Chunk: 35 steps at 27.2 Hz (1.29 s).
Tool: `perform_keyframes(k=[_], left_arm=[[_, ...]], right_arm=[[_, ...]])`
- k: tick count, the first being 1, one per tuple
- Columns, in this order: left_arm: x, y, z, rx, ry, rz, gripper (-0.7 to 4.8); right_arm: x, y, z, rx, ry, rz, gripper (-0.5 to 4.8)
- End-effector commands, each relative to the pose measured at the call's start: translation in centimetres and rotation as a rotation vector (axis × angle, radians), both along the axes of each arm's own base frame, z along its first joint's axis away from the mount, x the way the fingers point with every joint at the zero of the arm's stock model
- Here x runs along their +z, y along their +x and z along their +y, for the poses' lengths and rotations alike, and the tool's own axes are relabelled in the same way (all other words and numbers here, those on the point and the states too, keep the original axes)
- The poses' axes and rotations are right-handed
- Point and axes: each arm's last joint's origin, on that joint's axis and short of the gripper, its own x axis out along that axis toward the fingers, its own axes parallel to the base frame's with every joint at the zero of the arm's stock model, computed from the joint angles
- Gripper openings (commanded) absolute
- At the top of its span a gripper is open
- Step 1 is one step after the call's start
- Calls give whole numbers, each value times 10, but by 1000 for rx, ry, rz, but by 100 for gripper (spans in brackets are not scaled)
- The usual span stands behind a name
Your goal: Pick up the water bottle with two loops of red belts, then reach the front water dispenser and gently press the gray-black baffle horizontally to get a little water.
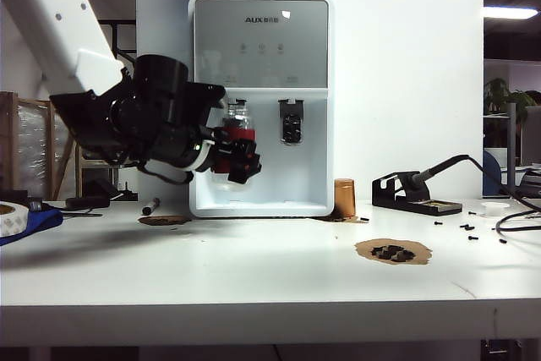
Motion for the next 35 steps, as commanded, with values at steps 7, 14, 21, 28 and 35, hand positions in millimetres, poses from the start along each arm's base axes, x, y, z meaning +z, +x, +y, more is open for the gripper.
perform_keyframes(k=[7, 14, 21, 28, 35], left_arm=[[8, 7, 2, 51, 8, 21, -5], [13, 15, 3, 82, 2, 0, -5], [14, 22, 2, 89, -8, -9, -4], [3, 37, -1, 112, 3, 7, -5], [9, 46, 2, 122, -5, -11, -4]], right_arm=[[3, 0, 1, 8, 5, -18, 345], [3, -1, 1, 8, 5, -14, 345], [2, -1, 1, 8, 5, -12, 346], [3, -1, 1, 25, 14, -7, 345], [3, -1, 1, 28, 16, -8, 345]])
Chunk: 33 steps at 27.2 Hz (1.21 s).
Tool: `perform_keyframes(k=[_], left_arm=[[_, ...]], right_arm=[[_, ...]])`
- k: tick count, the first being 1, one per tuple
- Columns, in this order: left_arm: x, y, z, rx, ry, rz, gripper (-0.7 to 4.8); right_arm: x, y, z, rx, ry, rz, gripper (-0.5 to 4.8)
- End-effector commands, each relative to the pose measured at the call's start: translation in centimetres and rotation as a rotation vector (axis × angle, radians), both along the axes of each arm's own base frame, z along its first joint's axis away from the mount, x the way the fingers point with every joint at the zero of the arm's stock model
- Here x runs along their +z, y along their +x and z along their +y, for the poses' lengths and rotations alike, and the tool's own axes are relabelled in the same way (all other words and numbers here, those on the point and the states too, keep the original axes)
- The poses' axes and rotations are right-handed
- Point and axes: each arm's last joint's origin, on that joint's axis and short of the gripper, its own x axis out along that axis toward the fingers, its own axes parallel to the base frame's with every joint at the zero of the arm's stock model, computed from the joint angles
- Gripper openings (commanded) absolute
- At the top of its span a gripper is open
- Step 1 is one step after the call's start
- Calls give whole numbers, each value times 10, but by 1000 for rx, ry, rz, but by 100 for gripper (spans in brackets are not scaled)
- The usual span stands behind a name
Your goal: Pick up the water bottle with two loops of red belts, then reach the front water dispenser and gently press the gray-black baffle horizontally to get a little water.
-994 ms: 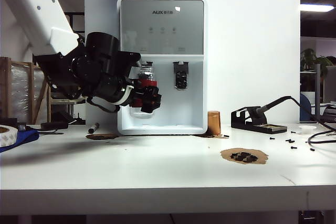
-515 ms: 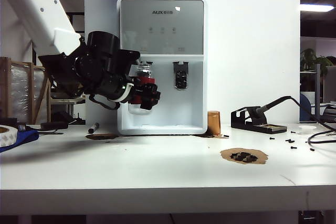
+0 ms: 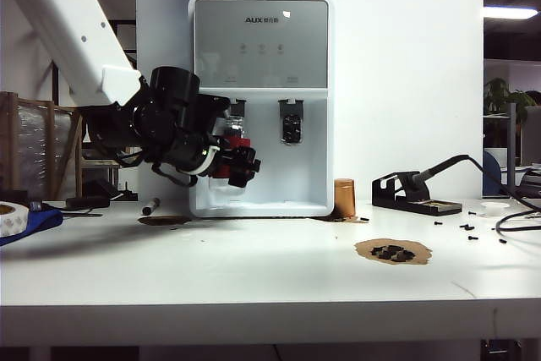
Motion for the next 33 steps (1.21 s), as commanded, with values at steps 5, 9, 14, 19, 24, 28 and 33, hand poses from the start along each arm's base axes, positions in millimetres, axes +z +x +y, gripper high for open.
perform_keyframes(k=[5, 9, 14, 19, 24, 28, 33], left_arm=[[21, 12, 0, 17, -28, -68, -4], [23, 15, 0, 24, -27, -69, -5], [23, 17, 5, 35, -25, -64, -4], [23, 18, 8, 41, -25, -64, -4], [23, 18, 8, 41, -25, -64, -5], [23, 18, 9, 42, -25, -64, -4], [23, 18, 9, 42, -25, -64, -5]], right_arm=[[3, -1, 0, 8, 7, -13, 345], [3, -1, 1, 10, 7, -13, 345], [3, -2, 4, 23, 7, -13, 345], [3, -2, 5, 28, 7, -13, 345], [3, -2, 5, 25, 5, -15, 345], [3, -2, 5, 24, 5, -17, 345], [3, -2, 5, 24, 5, -17, 345]])
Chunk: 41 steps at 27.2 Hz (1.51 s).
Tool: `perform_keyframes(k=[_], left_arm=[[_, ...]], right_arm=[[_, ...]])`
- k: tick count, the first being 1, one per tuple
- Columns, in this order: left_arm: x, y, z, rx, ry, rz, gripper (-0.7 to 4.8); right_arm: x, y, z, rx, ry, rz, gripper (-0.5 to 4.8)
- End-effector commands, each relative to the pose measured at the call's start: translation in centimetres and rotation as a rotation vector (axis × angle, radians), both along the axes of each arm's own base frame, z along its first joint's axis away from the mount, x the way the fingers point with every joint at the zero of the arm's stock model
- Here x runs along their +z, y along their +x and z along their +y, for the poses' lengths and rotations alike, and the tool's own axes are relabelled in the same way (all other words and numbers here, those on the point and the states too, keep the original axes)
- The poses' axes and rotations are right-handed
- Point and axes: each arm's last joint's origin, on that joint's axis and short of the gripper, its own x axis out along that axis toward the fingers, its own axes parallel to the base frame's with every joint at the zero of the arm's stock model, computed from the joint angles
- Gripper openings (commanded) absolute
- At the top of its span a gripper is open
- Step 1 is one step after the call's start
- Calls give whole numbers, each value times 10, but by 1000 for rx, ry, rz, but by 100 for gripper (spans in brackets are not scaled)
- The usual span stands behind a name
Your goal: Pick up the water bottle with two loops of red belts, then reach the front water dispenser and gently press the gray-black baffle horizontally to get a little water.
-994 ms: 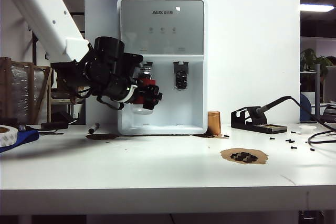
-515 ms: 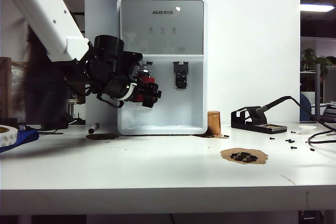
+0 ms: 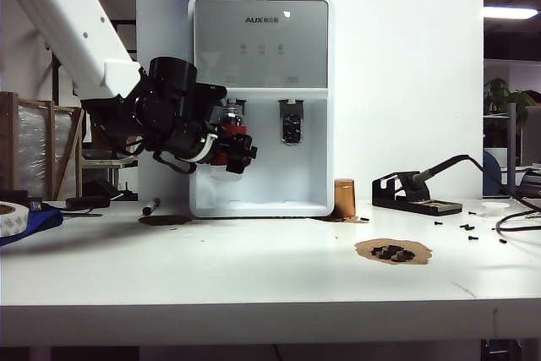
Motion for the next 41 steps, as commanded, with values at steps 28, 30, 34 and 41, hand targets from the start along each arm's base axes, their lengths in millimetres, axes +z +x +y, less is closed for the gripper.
perform_keyframes(k=[28, 30, 34, 41], left_arm=[[7, 3, 2, 17, -14, -29, -4], [7, 3, 2, 17, -14, -29, -4], [7, 2, 2, 18, -14, -28, -4], [8, 2, 3, 16, -32, -25, -4]], right_arm=[[3, 0, 0, -21, -10, -25, 345], [3, 0, 0, -21, -9, -30, 345], [3, 0, 0, -21, -9, -31, 345], [3, 0, 0, -21, -9, -31, 345]])
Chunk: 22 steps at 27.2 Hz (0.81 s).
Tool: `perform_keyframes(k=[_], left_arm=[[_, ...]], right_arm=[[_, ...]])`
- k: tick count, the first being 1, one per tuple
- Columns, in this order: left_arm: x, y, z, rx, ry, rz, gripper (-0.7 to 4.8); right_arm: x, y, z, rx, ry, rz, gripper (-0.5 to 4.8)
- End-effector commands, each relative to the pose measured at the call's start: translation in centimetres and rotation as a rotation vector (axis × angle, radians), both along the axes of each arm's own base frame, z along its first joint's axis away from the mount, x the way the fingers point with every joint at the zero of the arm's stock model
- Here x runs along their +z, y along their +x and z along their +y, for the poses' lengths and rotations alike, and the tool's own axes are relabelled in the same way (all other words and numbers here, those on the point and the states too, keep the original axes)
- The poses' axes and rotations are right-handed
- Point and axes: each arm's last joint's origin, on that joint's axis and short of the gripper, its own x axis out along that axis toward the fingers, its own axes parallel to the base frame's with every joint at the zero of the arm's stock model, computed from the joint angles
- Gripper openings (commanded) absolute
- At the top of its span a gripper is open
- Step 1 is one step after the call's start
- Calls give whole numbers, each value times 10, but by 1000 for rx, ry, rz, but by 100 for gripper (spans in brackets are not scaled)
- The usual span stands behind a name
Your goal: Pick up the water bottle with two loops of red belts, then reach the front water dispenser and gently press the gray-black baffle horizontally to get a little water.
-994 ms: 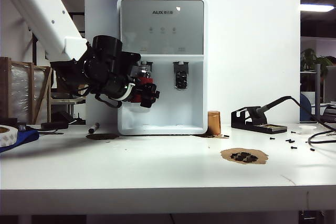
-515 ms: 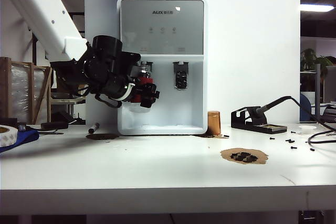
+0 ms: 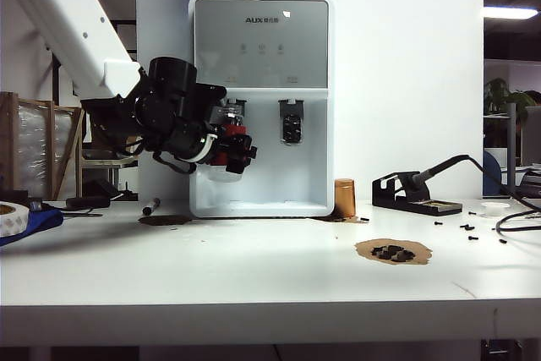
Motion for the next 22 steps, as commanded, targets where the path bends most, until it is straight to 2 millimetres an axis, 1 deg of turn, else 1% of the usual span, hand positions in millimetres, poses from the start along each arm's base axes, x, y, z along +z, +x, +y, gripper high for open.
perform_keyframes(k=[1, 6, 10, 13, 17, 22], left_arm=[[8, 2, 2, 15, -25, -28, -4], [7, 1, 2, -17, -54, 27, -4], [14, 0, 5, -28, -73, 45, -4], [20, -2, 6, -80, -116, 83, -4], [28, -4, 8, -76, -121, 102, -4], [30, -11, 11, -121, -129, 121, -4]], right_arm=[[3, 0, 1, 2, 1, -23, 345], [3, 0, 0, -19, -7, -25, 346], [3, 0, 0, -21, -7, -23, 346], [3, 0, 0, -19, -6, -23, 346], [3, 0, 0, -16, -5, -23, 346], [3, 0, 0, -16, -5, -23, 346]])
